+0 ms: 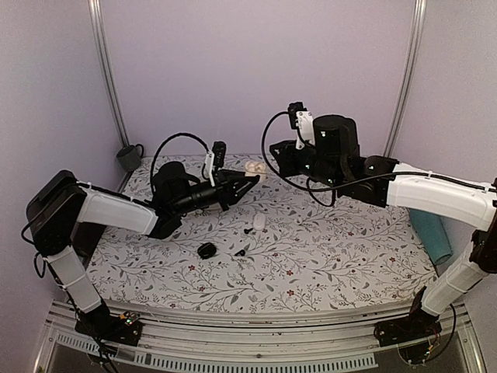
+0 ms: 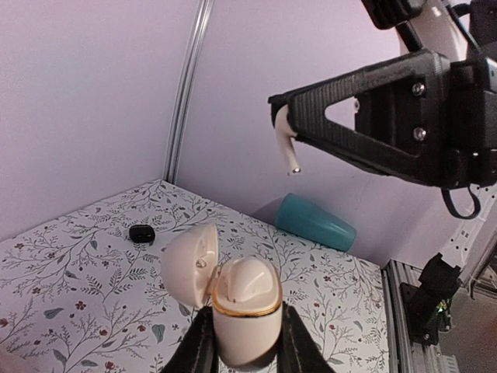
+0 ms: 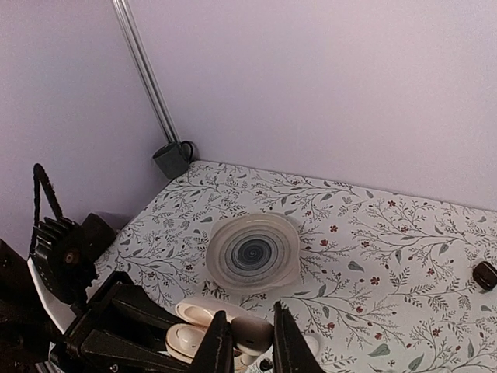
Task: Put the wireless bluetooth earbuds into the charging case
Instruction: Insert the right earbud into the right side groove of the charging case.
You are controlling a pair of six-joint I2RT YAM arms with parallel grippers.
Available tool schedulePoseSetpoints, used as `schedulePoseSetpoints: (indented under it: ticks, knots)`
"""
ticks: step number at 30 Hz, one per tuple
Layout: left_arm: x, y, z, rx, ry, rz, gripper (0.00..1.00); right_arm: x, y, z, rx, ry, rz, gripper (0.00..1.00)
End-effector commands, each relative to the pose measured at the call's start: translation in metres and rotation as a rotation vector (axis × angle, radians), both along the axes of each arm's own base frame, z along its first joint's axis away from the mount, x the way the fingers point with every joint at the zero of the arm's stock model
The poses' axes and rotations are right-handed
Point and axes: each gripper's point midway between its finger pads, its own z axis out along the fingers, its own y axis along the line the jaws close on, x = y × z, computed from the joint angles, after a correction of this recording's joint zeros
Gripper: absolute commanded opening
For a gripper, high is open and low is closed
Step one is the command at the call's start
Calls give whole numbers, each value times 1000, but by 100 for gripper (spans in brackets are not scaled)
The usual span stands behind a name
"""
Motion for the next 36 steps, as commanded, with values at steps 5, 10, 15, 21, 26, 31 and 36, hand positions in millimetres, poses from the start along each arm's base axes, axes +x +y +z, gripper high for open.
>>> schedulePoseSetpoints:
  ticks: [5,10,15,21,26,31,36]
  knots:
    - [-13,-17,23,-29,-60,-84,0,-6,19,8,19,-75,74,14]
    - [-14,-18,28,-40,-60,-85,0,-8,22,5,11,-74,82,14]
    - [-14,-16,37,-55,-71,-76,0,-11,21,-1,4,-64,85,14]
    - [-14,-15,43,-64,-77,-71,0,-14,20,-6,-1,-54,77,14]
    - [-14,-14,46,-72,-78,-69,0,-15,21,-9,-8,-48,76,14]
    - [-15,-13,50,-77,-87,-68,0,-14,18,-13,-28,-50,59,14]
    - [-15,-12,53,-81,-90,-66,0,-13,14,-15,-42,-53,42,14]
